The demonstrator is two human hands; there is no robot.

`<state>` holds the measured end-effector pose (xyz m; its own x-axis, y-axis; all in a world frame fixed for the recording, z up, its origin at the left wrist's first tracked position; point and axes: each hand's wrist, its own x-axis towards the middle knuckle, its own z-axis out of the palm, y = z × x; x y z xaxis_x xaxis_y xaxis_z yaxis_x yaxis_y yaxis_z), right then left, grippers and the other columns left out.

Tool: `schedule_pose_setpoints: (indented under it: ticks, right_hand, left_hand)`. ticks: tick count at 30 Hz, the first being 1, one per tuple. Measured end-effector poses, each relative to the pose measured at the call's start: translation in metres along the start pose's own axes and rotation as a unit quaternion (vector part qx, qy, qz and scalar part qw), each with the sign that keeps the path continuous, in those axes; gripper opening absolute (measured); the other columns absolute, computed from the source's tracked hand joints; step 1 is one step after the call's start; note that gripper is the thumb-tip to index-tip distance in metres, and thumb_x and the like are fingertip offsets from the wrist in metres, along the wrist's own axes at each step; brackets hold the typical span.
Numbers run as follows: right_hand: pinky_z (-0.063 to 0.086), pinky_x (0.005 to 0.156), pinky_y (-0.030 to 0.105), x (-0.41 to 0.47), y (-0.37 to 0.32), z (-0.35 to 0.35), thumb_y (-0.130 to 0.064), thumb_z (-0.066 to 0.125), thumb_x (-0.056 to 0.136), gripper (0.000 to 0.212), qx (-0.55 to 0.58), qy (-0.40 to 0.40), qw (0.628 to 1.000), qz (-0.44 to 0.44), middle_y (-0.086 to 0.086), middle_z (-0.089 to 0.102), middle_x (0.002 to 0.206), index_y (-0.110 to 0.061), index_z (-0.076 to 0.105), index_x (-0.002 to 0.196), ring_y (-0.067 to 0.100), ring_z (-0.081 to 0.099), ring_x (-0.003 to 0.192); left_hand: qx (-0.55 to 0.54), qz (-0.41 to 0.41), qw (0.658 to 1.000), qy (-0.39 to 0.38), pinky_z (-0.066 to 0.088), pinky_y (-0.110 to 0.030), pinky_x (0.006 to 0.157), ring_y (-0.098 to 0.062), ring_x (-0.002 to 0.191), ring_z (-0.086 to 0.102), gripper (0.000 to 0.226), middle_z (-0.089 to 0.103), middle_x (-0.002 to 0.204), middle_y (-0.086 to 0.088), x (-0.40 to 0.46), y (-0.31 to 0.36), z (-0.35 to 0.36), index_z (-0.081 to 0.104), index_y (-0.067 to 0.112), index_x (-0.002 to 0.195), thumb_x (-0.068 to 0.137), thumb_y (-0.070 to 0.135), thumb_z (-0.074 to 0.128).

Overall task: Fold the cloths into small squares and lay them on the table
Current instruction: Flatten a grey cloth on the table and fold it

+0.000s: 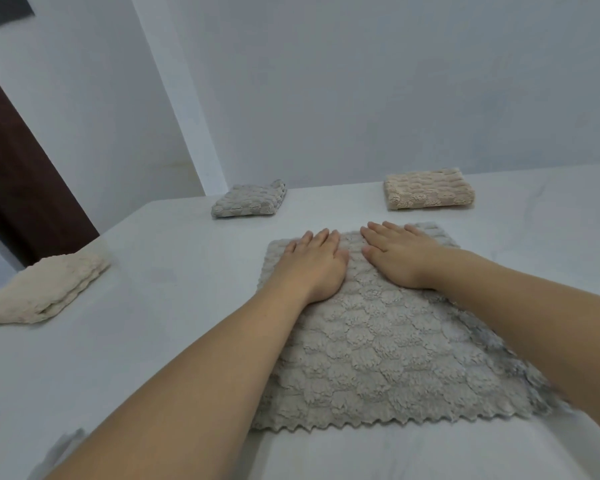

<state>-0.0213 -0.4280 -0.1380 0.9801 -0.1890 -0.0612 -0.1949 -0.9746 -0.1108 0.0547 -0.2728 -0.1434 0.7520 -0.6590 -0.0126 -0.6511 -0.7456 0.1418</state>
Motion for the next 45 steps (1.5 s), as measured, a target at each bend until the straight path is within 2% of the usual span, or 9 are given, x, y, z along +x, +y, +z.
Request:
schedule_pose_setpoints:
  ticks: [10, 14, 16, 20, 25, 34, 38, 41, 45]
  right_hand:
    - [-0.002, 0.121, 0.036, -0.028, 0.045, -0.004, -0.045, 0.008, 0.103, 0.058, 0.003, -0.014, 0.998, 0.063, -0.006, -0.008, 0.162, -0.023, -0.002, 0.155, 0.012, -0.006, 0.148]
    - [-0.004, 0.12, 0.039, -0.029, 0.042, -0.01, -0.045, 0.007, 0.102, 0.059, -0.023, -0.031, 0.996, 0.084, -0.003, -0.008, 0.162, -0.02, -0.002, 0.155, 0.014, -0.005, 0.149]
    - [-0.004, 0.12, 0.042, -0.032, 0.029, -0.02, -0.042, 0.008, 0.103, 0.059, -0.053, -0.011, 0.996, 0.078, 0.001, -0.005, 0.162, -0.015, 0.0, 0.155, 0.017, -0.004, 0.149]
    - [0.0, 0.12, 0.039, -0.049, -0.015, -0.018, -0.038, 0.012, 0.104, 0.058, -0.01, 0.041, 0.999, 0.018, 0.004, -0.002, 0.162, -0.012, 0.003, 0.155, 0.016, 0.0, 0.149]
    - [-0.003, 0.12, 0.037, -0.059, -0.019, 0.007, -0.041, 0.008, 0.103, 0.059, 0.013, 0.01, 0.999, 0.035, 0.001, -0.005, 0.162, -0.016, 0.0, 0.155, 0.015, -0.004, 0.149]
    - [-0.001, 0.12, 0.034, -0.08, 0.027, -0.001, -0.044, 0.006, 0.102, 0.059, -0.003, -0.007, 0.998, 0.062, -0.002, -0.009, 0.162, -0.019, -0.004, 0.155, 0.013, -0.006, 0.148]
    - [-0.002, 0.121, 0.037, -0.089, 0.038, -0.002, -0.044, 0.005, 0.102, 0.059, -0.013, -0.024, 0.996, 0.091, -0.002, -0.01, 0.162, -0.018, -0.005, 0.155, 0.013, -0.005, 0.149]
    - [-0.004, 0.121, 0.041, -0.091, 0.028, -0.01, -0.042, 0.005, 0.102, 0.061, -0.042, -0.016, 0.994, 0.101, 0.002, -0.009, 0.162, -0.014, -0.004, 0.155, 0.017, -0.005, 0.149]
    - [-0.001, 0.121, 0.04, -0.103, -0.008, -0.014, -0.04, 0.009, 0.103, 0.06, 0.003, 0.031, 0.999, 0.045, 0.004, -0.007, 0.162, -0.012, -0.002, 0.154, 0.018, -0.006, 0.149]
  left_hand:
    - [-0.008, -0.068, 0.997, -0.017, -0.001, -0.039, 0.122, -0.014, 0.15, -0.002, 0.059, -0.002, 0.164, 0.004, -0.027, -0.07, -0.01, 0.004, 0.02, 0.157, 0.104, 0.044, 0.011]
    - [0.084, -0.088, 0.992, -0.025, -0.005, -0.046, 0.121, -0.019, 0.151, -0.001, 0.06, 0.001, 0.165, 0.001, -0.029, -0.062, -0.02, 0.005, 0.015, 0.157, 0.103, 0.041, 0.01]
    - [0.122, -0.084, 0.989, 0.019, -0.004, -0.049, 0.12, -0.024, 0.151, 0.0, 0.06, 0.004, 0.164, -0.004, -0.031, -0.044, -0.031, 0.01, 0.009, 0.156, 0.103, 0.037, 0.013]
    - [-0.009, -0.015, 0.997, 0.075, 0.011, -0.047, 0.12, -0.027, 0.147, 0.018, 0.055, 0.022, 0.16, -0.012, -0.05, 0.011, -0.018, 0.023, 0.005, 0.151, 0.103, 0.033, 0.02]
    - [-0.004, -0.031, 0.999, 0.014, -0.002, -0.044, 0.121, -0.018, 0.151, -0.002, 0.061, 0.001, 0.165, -0.001, -0.06, 0.017, 0.005, 0.006, 0.015, 0.157, 0.103, 0.043, 0.013]
    - [-0.003, -0.042, 0.999, -0.002, -0.004, -0.037, 0.121, -0.014, 0.15, -0.004, 0.061, -0.003, 0.164, 0.003, -0.069, -0.016, -0.002, 0.003, 0.02, 0.157, 0.103, 0.045, 0.013]
    - [0.0, -0.096, 0.995, -0.02, -0.005, -0.041, 0.121, -0.016, 0.151, -0.004, 0.06, -0.004, 0.165, 0.003, -0.082, -0.04, -0.008, 0.001, 0.019, 0.157, 0.103, 0.045, 0.011]
    - [0.071, -0.118, 0.99, -0.01, -0.008, -0.046, 0.12, -0.021, 0.151, -0.007, 0.062, -0.003, 0.165, -0.003, -0.085, -0.033, -0.018, 0.002, 0.012, 0.156, 0.103, 0.042, 0.01]
    - [0.004, -0.034, 0.999, 0.037, -0.006, -0.045, 0.121, -0.022, 0.151, -0.005, 0.061, 0.0, 0.164, -0.006, -0.106, 0.022, -0.014, 0.004, 0.008, 0.156, 0.104, 0.038, 0.014]
